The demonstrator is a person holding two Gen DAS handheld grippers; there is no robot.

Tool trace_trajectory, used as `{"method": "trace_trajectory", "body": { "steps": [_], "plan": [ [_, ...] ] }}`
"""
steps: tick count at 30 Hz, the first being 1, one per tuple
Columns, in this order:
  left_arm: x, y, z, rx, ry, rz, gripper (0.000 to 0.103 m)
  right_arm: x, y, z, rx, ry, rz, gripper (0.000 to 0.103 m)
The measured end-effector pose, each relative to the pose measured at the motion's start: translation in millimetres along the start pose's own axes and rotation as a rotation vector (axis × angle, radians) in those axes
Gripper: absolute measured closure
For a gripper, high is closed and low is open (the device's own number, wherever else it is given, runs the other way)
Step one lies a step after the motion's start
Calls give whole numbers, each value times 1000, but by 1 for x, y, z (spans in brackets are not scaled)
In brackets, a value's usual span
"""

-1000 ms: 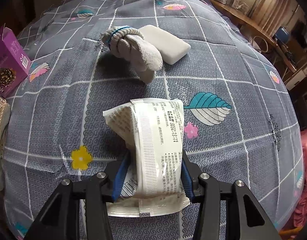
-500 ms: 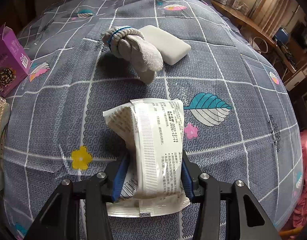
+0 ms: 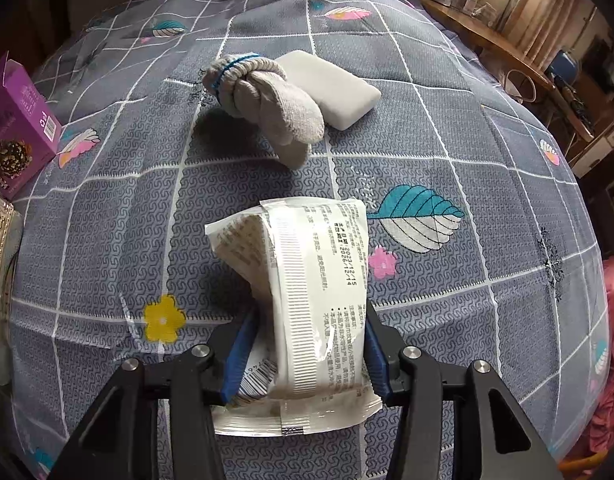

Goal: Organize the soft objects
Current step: 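Open the left tool to drop the waffle cloth into the gold tray, then carry the white printed packet into the gold tray and open the right tool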

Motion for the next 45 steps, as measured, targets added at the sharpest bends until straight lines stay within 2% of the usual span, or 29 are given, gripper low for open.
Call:
{"method": "trace_trajectory", "body": {
  "steps": [6,12,13,15,21,26,33,38,45],
  "plan": [
    [3,7,13,-65,0,31,51,-5,-6,2,-15,7,21,49],
    [0,40,25,-137,4,-28,51,-11,-22,-2,-13,-20,70,48],
    [0,44,25,-146,6,-41,51,-13,-24,-1,-11,-28,63,57],
    [0,47,22,-153,7,-54,51,-15,-25,-1,1,-34,53,60],
    [0,44,7,-109,-21,-106,51,-18,-32,2,13,-36,55,61],
    [-2,23,-3,-33,-36,-65,51,-15,-30,3,24,-37,84,61],
    [-1,8,-9,24,-34,-47,51,-3,-10,-3,-2,-36,47,63],
    [-2,-5,-18,56,-68,13,51,1,-3,-6,-6,-33,56,62],
    [1,-10,-19,99,-44,-3,51,8,14,-12,-47,-25,66,62]
  ]
}}
Point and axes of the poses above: each gripper's, at about its wrist camera, not at the fingertips, and z roughly the way its jaws point, y to its left, x to its underside, the point moved 4 cm from there along z, roughly the way its jaws point
